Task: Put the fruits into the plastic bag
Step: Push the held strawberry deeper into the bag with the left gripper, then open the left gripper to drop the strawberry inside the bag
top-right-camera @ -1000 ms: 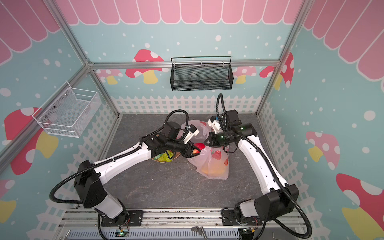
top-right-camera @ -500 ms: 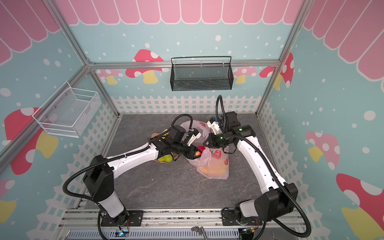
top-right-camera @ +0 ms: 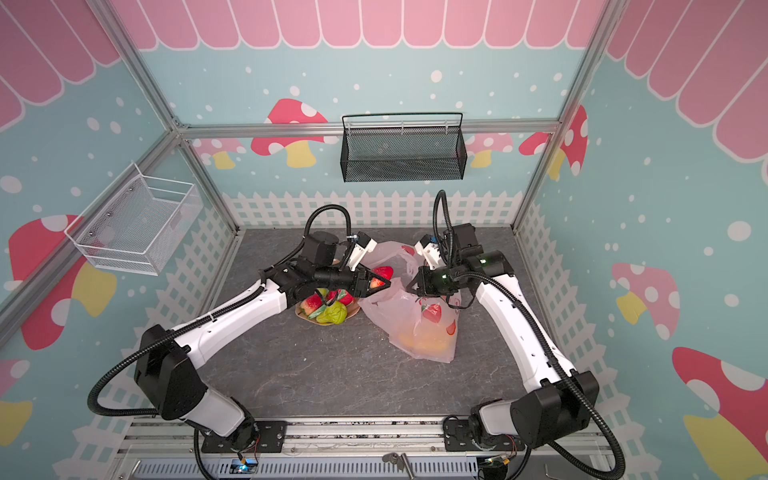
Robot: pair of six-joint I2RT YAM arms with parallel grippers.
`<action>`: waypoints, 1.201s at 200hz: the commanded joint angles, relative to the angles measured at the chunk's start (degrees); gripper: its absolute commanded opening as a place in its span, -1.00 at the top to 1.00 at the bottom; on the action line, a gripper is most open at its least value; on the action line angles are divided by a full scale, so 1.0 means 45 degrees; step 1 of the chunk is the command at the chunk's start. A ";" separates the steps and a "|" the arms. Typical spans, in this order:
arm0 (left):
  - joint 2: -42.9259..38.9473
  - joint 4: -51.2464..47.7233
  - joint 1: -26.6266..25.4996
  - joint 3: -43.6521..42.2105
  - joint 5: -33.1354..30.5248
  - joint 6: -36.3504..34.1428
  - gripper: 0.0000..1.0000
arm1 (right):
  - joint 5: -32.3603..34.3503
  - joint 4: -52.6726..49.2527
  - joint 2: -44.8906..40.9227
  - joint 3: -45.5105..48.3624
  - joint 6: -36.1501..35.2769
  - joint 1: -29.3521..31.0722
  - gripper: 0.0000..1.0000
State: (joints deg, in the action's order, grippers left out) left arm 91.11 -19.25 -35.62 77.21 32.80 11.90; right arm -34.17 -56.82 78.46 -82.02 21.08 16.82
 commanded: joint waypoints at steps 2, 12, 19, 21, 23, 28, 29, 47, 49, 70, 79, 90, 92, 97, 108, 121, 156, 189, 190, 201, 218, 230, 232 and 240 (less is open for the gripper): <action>0.0470 -0.0698 -0.0016 0.0482 -0.0781 -0.0561 0.67 | -0.0102 -0.0089 -0.0271 0.0135 -0.0134 -0.0066 1.00; 0.0691 -0.0719 -0.0001 0.0602 -0.0875 -0.0650 0.68 | -0.0078 -0.0089 -0.0280 0.0159 -0.0131 -0.0081 1.00; 0.0864 -0.0691 -0.0009 0.0718 -0.0877 -0.0680 0.68 | -0.0088 -0.0106 -0.0288 0.0195 -0.0131 -0.0057 1.00; 0.0905 -0.0686 -0.0018 0.0749 -0.0881 -0.0689 0.67 | -0.0098 -0.0108 -0.0301 0.0193 -0.0133 -0.0054 1.00; 0.0954 -0.0694 -0.0031 0.0786 -0.0882 -0.0696 0.68 | -0.0100 -0.0108 -0.0295 0.0207 -0.0134 -0.0063 1.00; 0.1051 -0.0687 -0.0017 0.0878 -0.0905 -0.0744 0.68 | -0.0113 -0.0127 -0.0303 0.0201 -0.0134 -0.0066 1.00; 0.1086 -0.0686 -0.0016 0.0903 -0.0913 -0.0747 0.68 | -0.0117 -0.0118 -0.0294 0.0210 -0.0134 -0.0066 1.00; 0.1527 -0.0628 -0.0077 0.1255 -0.1249 -0.0914 0.68 | -0.0092 -0.0149 -0.0314 0.0206 -0.0133 -0.0066 1.00; 0.1593 -0.0611 -0.0074 0.1298 -0.1281 -0.0918 0.68 | -0.0128 -0.0148 -0.0313 0.0201 -0.0134 -0.0066 1.00; 0.2362 -0.0562 -0.0213 0.1863 -0.1317 -0.1076 0.68 | -0.0131 -0.0185 -0.0306 0.0186 -0.0122 -0.0064 1.00; 0.2721 -0.0567 -0.0287 0.2128 -0.1283 -0.1138 0.68 | -0.0140 -0.0217 -0.0292 0.0168 -0.0153 -0.0066 1.00; 0.3163 -0.0567 -0.0403 0.2545 -0.1236 -0.1178 0.68 | -0.0149 -0.0245 -0.0253 0.0152 -0.0163 -0.0066 1.00; 0.3233 -0.0567 -0.0429 0.2592 -0.1234 -0.1165 0.68 | -0.0147 -0.0245 -0.0263 0.0143 -0.0175 -0.0066 1.00; 0.3428 -0.0568 -0.0480 0.2800 -0.1238 -0.1175 0.68 | -0.0159 -0.0245 -0.0236 0.0148 -0.0191 -0.0066 1.00; 0.3885 -0.0567 -0.0589 0.3230 -0.1142 -0.1142 0.68 | -0.0195 -0.0245 -0.0242 0.0147 -0.0211 -0.0066 1.00; 0.4405 -0.0567 -0.0759 0.3761 -0.0948 -0.1089 0.68 | -0.0217 -0.0245 -0.0210 0.0160 -0.0246 -0.0066 1.00; 0.5291 -0.0555 -0.1161 0.4458 -0.0420 -0.1015 0.66 | -0.0171 -0.0189 -0.0130 0.0178 -0.0474 -0.0066 1.00; 0.5633 -0.0526 -0.1400 0.4291 -0.0228 -0.0945 0.64 | -0.0160 0.0004 -0.0048 0.0374 -0.0564 -0.0066 1.00; 0.5642 -0.0527 -0.1401 0.4279 -0.0233 -0.0945 0.64 | -0.0160 0.0006 -0.0040 0.0365 -0.0564 -0.0066 1.00; 0.5746 -0.0550 -0.1455 0.4129 -0.0252 -0.0910 0.64 | -0.0180 0.0047 -0.0022 0.0337 -0.0583 -0.0066 1.00; 0.5883 -0.0560 -0.1518 0.3939 -0.0262 -0.0828 0.61 | -0.0209 0.0105 0.0041 0.0283 -0.0617 -0.0065 1.00; 0.5934 -0.0548 -0.1560 0.3849 -0.0203 -0.0801 0.59 | -0.0208 0.0104 0.0099 0.0240 -0.0670 -0.0066 1.00; 0.5956 -0.0557 -0.1573 0.3841 -0.0200 -0.0792 0.58 | -0.0201 0.0106 0.0103 0.0238 -0.0678 -0.0066 1.00; 0.5973 -0.0548 -0.1587 0.3774 -0.0189 -0.0789 0.53 | -0.0167 0.0104 0.0129 0.0233 -0.0699 -0.0066 1.00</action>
State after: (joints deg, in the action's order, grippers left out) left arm 116.95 -21.58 -42.28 95.24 30.65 8.36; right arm -34.28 -56.66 78.37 -80.99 19.70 16.82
